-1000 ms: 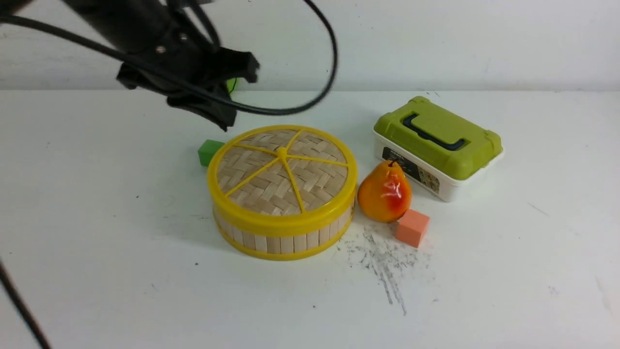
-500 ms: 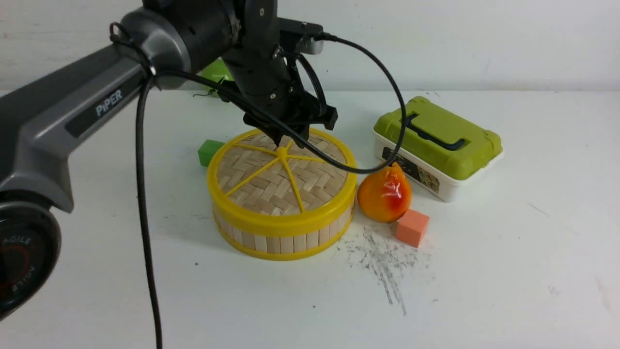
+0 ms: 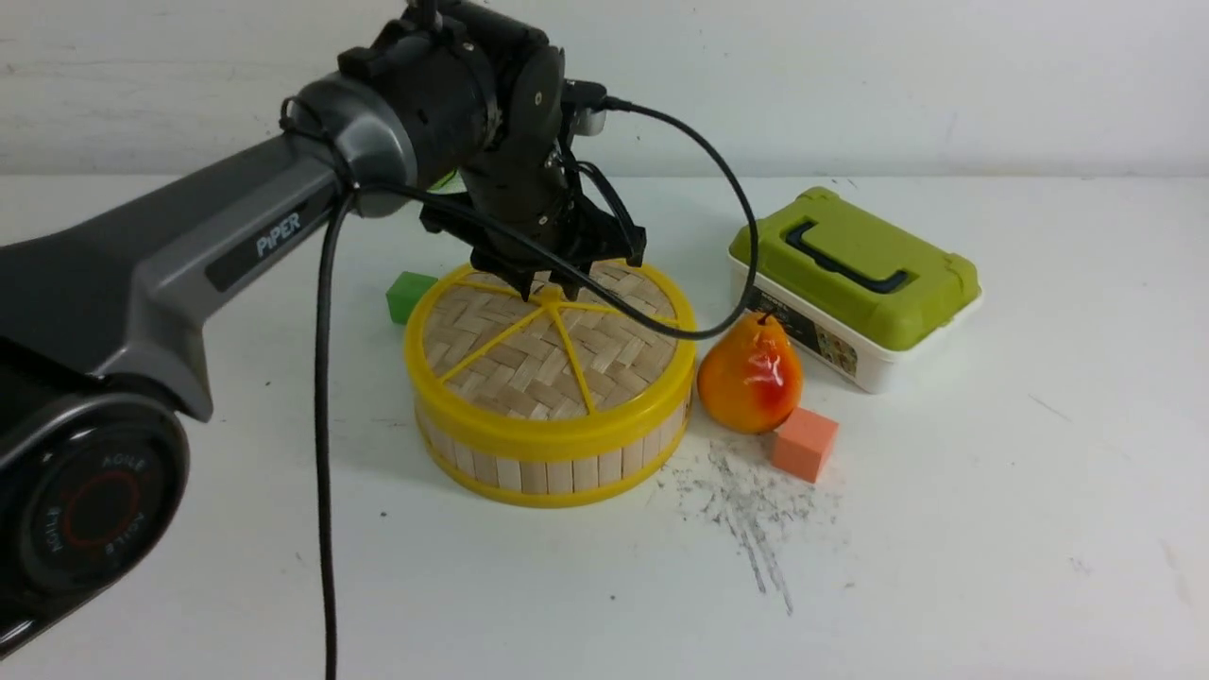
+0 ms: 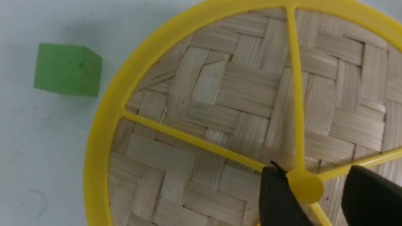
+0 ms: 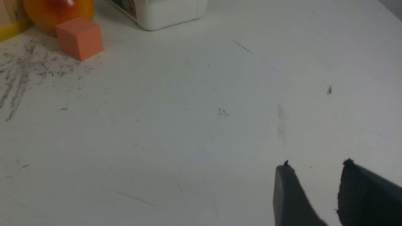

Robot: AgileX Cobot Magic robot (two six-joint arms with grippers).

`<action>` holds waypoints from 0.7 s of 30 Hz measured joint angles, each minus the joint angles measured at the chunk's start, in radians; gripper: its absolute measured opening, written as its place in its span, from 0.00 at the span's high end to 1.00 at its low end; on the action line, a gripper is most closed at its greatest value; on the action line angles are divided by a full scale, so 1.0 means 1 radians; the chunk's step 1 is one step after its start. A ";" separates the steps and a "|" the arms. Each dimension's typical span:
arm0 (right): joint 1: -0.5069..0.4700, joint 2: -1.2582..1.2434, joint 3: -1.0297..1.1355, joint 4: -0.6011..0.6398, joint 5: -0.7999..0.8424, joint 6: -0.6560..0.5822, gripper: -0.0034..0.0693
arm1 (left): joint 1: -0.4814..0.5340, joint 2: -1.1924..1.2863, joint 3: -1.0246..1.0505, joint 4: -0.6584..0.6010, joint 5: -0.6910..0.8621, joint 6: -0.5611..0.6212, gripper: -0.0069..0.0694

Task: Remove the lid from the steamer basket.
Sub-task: Use the left arm to lift the lid of the steamer, then use the left arm to place the steamer lid on the table

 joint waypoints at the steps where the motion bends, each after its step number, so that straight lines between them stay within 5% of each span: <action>1: 0.000 0.000 0.000 0.000 0.000 0.000 0.62 | 0.000 0.003 0.000 0.000 0.002 -0.003 0.58; 6: 0.000 0.000 0.000 0.000 0.000 0.000 0.62 | 0.000 0.006 0.000 0.000 0.014 -0.005 0.79; 21: 0.000 0.000 0.000 0.000 0.000 0.000 0.62 | 0.000 -0.225 -0.050 0.037 0.057 0.062 0.79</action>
